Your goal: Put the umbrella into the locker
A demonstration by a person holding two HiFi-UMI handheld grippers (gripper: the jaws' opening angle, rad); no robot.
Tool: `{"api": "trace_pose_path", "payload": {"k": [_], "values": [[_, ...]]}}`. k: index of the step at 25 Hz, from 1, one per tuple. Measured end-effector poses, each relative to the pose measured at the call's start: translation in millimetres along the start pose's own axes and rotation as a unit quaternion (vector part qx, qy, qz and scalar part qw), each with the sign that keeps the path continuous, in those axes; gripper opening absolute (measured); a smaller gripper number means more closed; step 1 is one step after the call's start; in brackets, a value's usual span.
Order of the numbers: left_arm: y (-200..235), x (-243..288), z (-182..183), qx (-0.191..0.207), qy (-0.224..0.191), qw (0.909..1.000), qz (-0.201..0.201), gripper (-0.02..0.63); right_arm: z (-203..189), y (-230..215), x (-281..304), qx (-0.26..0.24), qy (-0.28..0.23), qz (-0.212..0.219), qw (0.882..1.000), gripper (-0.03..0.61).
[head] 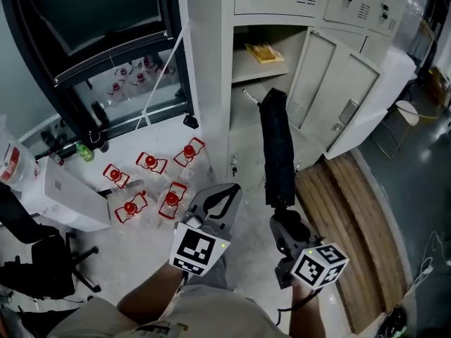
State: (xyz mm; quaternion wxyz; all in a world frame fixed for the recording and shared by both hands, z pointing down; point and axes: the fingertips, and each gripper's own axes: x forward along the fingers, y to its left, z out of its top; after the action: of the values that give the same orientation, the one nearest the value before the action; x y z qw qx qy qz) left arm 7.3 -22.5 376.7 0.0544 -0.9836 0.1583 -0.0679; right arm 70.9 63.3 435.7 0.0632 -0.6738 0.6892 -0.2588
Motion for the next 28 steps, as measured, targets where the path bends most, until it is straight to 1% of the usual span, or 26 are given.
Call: {"api": "trace_pose_path", "payload": {"k": [6,13,20,28], "values": [[27.3,34.3,-22.4,-0.009,0.025,0.9996,-0.005,0.008,-15.0,-31.8,44.3,0.026,0.037,-0.011,0.999,0.135],[64.8,77.0,-52.4,-0.021,0.058,0.9980,-0.015,0.008,-17.2,-61.7,97.9,0.051,0.068,-0.023,0.996,0.135],[105.6,119.3,-62.7,-0.025,0.070,0.9969,-0.027,0.008,-3.0,-87.6,154.8,0.058,0.088,-0.040,0.994,0.135],[141.8,160.1,-65.2,-0.021,0.077,0.9955,-0.050,0.008,28.5,-104.0,211.5,0.054,0.096,-0.048,0.993,0.135]]}}
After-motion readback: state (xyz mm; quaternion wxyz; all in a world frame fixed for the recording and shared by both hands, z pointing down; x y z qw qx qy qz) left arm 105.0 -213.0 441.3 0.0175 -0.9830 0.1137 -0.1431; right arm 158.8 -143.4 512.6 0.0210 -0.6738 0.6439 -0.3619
